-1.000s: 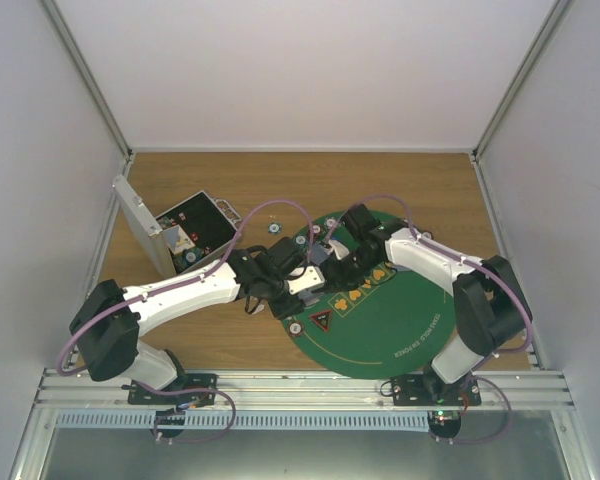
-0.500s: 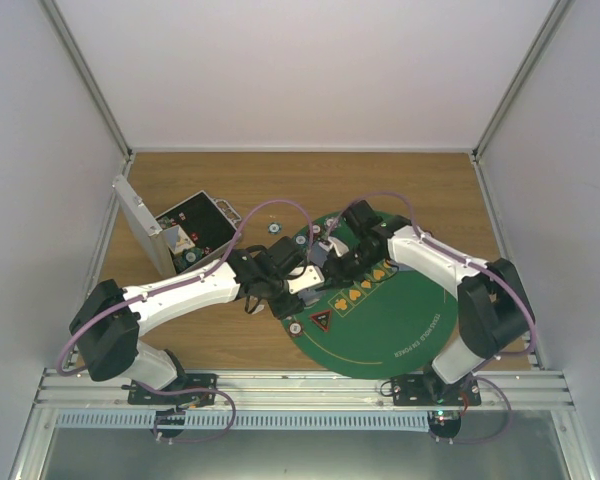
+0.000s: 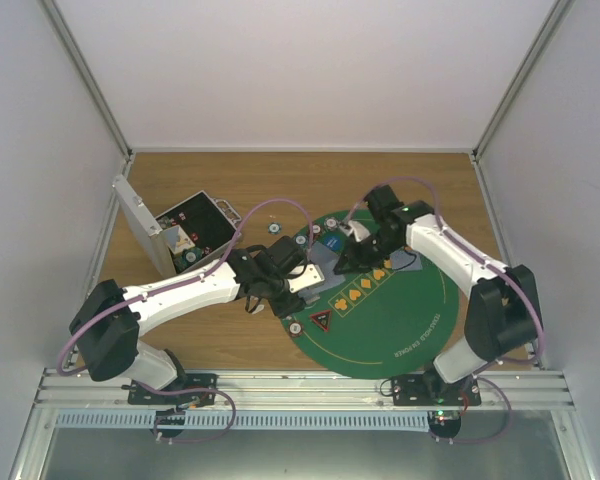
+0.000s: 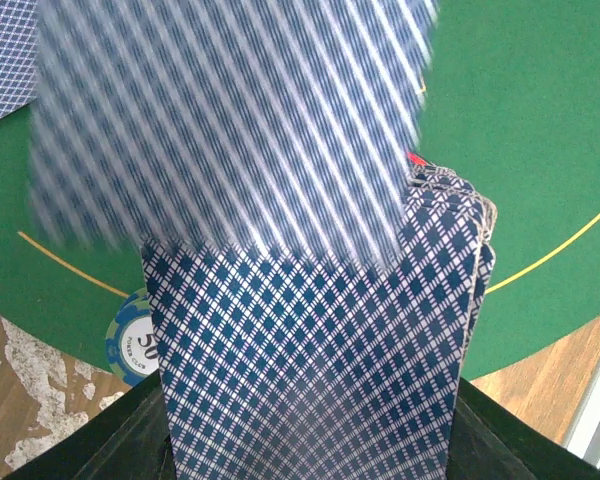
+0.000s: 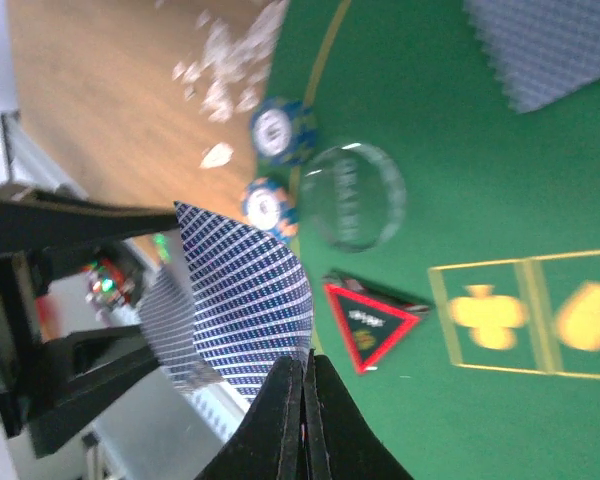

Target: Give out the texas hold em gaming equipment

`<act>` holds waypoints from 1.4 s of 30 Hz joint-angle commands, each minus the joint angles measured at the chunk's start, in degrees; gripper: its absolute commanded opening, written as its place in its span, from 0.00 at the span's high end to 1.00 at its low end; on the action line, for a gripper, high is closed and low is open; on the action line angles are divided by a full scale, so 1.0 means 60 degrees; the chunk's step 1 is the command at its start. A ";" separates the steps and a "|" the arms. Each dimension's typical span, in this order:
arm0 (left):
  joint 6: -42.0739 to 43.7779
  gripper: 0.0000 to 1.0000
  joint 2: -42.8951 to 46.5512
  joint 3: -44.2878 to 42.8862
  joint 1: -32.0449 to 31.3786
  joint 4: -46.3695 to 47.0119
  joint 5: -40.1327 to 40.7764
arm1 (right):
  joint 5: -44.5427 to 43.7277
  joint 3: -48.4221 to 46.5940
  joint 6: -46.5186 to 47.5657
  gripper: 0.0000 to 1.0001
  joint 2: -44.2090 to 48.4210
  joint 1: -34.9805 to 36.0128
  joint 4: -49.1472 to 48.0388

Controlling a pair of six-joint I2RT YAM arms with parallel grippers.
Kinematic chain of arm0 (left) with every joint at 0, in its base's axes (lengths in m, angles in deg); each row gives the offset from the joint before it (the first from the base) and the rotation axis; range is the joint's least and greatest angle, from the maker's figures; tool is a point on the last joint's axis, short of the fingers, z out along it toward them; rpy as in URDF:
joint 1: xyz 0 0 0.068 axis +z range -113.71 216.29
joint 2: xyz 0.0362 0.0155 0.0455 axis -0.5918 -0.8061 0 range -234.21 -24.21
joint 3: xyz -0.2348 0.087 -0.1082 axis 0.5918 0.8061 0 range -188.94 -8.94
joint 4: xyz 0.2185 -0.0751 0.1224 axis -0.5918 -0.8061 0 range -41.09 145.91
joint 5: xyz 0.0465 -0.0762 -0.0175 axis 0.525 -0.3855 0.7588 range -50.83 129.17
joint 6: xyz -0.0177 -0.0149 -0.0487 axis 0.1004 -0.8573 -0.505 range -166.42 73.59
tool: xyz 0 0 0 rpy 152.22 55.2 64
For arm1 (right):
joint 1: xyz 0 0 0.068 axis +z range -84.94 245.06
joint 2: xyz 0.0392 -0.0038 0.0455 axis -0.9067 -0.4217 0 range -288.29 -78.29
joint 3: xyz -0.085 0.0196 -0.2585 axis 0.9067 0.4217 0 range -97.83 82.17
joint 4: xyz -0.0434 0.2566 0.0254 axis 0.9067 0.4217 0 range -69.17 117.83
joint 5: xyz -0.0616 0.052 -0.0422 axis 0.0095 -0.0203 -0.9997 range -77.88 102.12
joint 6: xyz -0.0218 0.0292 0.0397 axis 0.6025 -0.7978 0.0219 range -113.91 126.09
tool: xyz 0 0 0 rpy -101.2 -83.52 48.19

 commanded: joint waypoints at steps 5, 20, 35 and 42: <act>0.0053 0.42 0.0262 0.0060 -0.0018 0.0201 0.0044 | -0.2046 0.0041 0.1057 0.99 0.0713 -0.1920 0.0753; 0.0074 0.42 0.0199 0.0020 -0.0018 0.0183 0.0139 | -0.0786 0.1510 0.1607 0.99 -0.0023 -0.1844 -0.0902; 0.0067 0.42 0.0269 0.0089 -0.0018 0.0185 0.0188 | -0.2007 0.1554 0.1849 0.99 -0.1095 -0.0579 -0.0945; 0.0068 0.42 0.0241 0.0105 -0.0018 0.0223 0.0122 | -0.2294 0.1496 0.1719 0.99 -0.1339 -0.0345 -0.1133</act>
